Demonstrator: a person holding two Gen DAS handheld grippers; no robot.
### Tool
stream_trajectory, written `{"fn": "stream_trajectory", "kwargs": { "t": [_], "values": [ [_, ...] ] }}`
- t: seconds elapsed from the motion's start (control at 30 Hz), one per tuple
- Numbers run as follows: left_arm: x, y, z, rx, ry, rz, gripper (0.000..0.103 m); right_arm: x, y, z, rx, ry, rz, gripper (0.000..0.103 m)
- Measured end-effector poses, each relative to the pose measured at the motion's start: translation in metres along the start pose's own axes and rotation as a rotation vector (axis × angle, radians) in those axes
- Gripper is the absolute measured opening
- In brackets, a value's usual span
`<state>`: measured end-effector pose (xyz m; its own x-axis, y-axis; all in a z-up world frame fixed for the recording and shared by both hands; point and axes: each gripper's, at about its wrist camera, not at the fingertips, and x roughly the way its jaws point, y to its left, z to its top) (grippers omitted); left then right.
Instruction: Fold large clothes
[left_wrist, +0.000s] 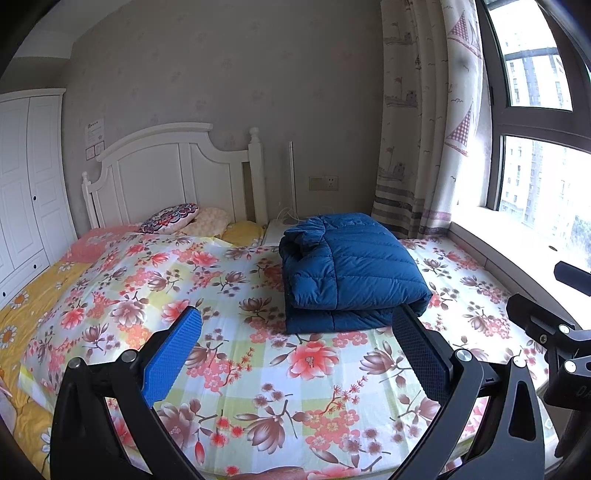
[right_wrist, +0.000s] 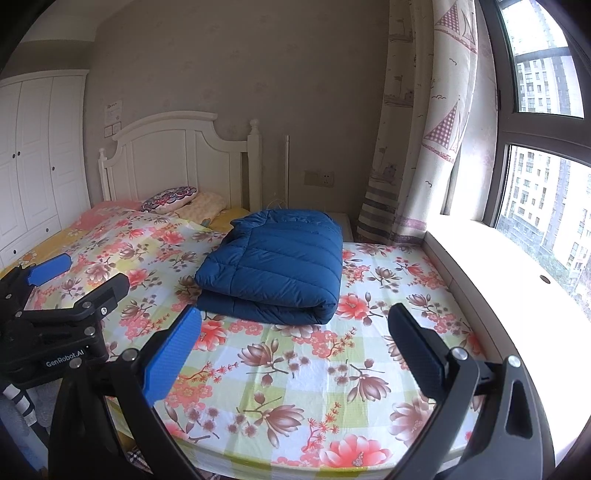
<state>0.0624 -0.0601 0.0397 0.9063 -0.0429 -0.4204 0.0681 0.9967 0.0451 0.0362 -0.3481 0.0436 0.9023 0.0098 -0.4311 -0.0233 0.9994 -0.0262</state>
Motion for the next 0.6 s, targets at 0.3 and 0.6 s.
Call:
{"fn": "stream_trajectory", "kwargs": {
  "t": [0.3, 0.6],
  "values": [
    [0.0001, 0.0014, -0.0015, -0.001, -0.002, 0.001, 0.099, -0.0005, 0.0006, -0.0007, -0.009, 0.005, 0.008, 0.100],
    [-0.0013, 0.0017, -0.0027, 0.000, -0.003, 0.006, 0.099, -0.0006, 0.0010, -0.0010, -0.010, 0.005, 0.008, 0.100]
  ]
}}
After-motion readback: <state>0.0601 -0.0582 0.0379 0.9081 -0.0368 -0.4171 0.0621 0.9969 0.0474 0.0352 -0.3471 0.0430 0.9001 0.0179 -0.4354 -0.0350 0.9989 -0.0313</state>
